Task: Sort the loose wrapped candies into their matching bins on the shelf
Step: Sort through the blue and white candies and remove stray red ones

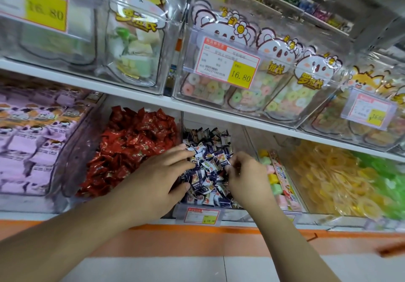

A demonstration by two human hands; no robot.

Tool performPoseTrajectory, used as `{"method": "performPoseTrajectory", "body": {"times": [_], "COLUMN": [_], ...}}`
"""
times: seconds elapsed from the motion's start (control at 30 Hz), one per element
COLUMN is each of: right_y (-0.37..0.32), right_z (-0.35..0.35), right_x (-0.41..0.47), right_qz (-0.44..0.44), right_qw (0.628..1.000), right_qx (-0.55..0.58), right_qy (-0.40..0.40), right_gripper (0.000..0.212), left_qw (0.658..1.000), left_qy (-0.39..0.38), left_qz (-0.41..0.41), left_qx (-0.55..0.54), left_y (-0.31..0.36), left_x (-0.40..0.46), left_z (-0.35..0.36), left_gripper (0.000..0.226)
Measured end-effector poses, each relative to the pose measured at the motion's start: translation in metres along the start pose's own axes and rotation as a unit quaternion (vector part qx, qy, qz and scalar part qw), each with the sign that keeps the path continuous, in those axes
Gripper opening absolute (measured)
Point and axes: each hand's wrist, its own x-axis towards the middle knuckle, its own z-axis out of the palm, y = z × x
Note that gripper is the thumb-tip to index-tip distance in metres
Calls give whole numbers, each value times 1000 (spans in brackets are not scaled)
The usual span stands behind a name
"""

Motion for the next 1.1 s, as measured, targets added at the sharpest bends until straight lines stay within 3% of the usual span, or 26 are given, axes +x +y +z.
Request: {"method": "performPoseTrajectory", "body": {"times": [0.17,0.23,0.3,0.57,0.9,1.1], "right_y": [-4,-4,1,8,10,5], "right_z": [-5,-5,-7,19,33,14], "right_x": [1,3,3,5,7,-1], "right_qz": [0,-6,-18,-22,56,13], "right_qw": [990,979,983,997,998,992], "right_qx": [143,192,169,-71,-12,90], "right_qy": [-17,-60,-65,-8,21,90], "right_gripper": [9,30,39,14,29,18], "left_qw": [1000,999,1000,1000,1000,999], "left_qy": [24,25,21,22,26,33], "left_qz": [-14,-14,-10,-1,11,13], "left_qx": [-15,-15,-9,1,0,-9], "left_y": [7,7,6,2,-1,-1], "left_x": [3,3,2,1,0,0], "left_z": [-6,-6,-4,0,-2,-2], "left_gripper": [51,52,53,52,51,49]}}
